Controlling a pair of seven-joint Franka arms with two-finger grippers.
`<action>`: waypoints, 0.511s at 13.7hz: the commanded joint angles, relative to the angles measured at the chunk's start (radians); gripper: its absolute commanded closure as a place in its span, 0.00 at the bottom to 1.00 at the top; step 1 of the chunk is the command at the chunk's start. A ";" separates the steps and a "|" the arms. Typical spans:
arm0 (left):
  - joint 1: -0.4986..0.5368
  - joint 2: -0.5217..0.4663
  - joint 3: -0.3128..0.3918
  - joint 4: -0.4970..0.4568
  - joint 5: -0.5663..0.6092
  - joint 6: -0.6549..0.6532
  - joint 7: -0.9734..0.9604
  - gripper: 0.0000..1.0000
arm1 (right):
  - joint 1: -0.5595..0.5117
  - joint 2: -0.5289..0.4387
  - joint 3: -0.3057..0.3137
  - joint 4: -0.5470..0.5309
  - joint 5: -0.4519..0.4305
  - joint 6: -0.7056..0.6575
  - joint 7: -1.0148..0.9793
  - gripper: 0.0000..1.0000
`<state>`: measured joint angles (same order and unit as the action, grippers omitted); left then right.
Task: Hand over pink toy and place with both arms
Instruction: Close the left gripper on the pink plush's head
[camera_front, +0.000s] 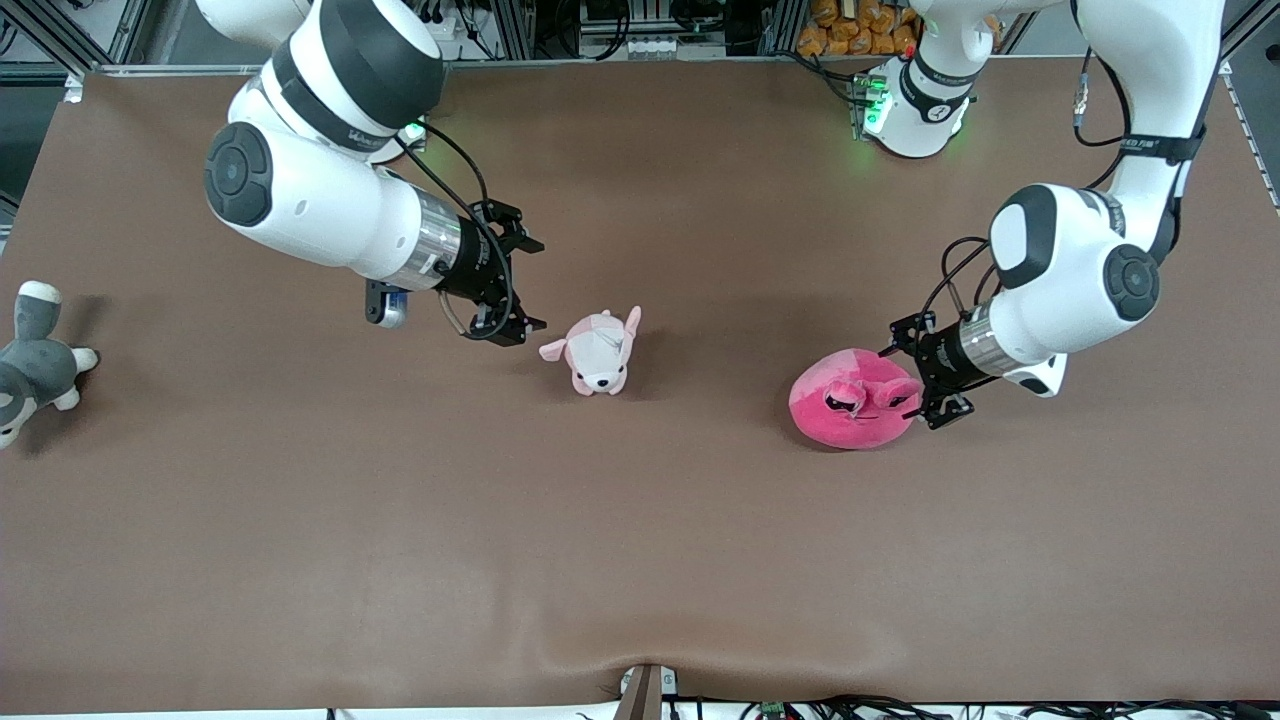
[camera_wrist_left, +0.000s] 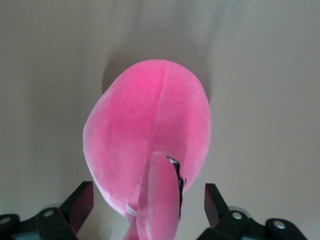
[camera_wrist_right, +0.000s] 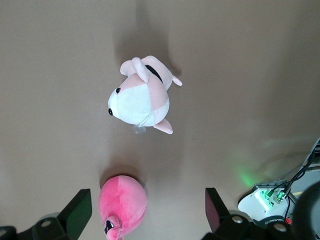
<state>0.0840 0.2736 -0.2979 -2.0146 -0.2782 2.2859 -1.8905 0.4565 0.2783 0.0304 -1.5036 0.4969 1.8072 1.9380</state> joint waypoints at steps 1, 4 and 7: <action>0.000 0.021 -0.003 -0.007 -0.006 0.035 -0.006 0.16 | 0.008 0.010 -0.006 0.008 0.019 0.006 0.016 0.00; 0.008 0.038 -0.003 -0.004 -0.004 0.035 0.022 0.69 | 0.022 0.012 -0.007 0.002 0.017 0.004 0.018 0.00; 0.011 0.029 -0.003 0.005 -0.004 0.023 0.112 1.00 | 0.037 0.019 -0.007 -0.003 0.017 0.006 0.019 0.00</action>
<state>0.0907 0.3124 -0.2964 -2.0141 -0.2782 2.3126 -1.8389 0.4735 0.2949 0.0305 -1.5042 0.4969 1.8072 1.9396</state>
